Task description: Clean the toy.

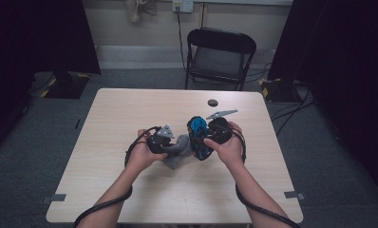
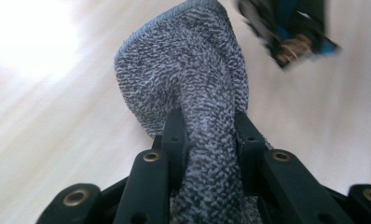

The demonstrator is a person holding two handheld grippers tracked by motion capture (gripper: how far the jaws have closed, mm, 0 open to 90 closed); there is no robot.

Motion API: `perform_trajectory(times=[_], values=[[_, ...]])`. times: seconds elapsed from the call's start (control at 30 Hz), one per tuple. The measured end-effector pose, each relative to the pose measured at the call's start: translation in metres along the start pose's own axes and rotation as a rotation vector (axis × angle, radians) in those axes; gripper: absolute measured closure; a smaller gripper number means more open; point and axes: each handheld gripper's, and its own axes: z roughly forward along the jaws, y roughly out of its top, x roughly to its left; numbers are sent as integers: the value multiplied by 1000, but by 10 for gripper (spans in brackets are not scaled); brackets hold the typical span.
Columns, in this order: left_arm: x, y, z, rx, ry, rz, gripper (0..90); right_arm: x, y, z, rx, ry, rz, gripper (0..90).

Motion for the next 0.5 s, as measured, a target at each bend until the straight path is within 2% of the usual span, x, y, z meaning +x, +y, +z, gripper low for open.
perform_trajectory(times=[0.27, 0.5], values=[[17, 21, -19, -68, 72, -16, 715, 5, -9, 10, 31, 27, -14, 271], [14, 37, -24, -126, 86, 17, 715, 7, -9, 10, 36, 31, -17, 271]])
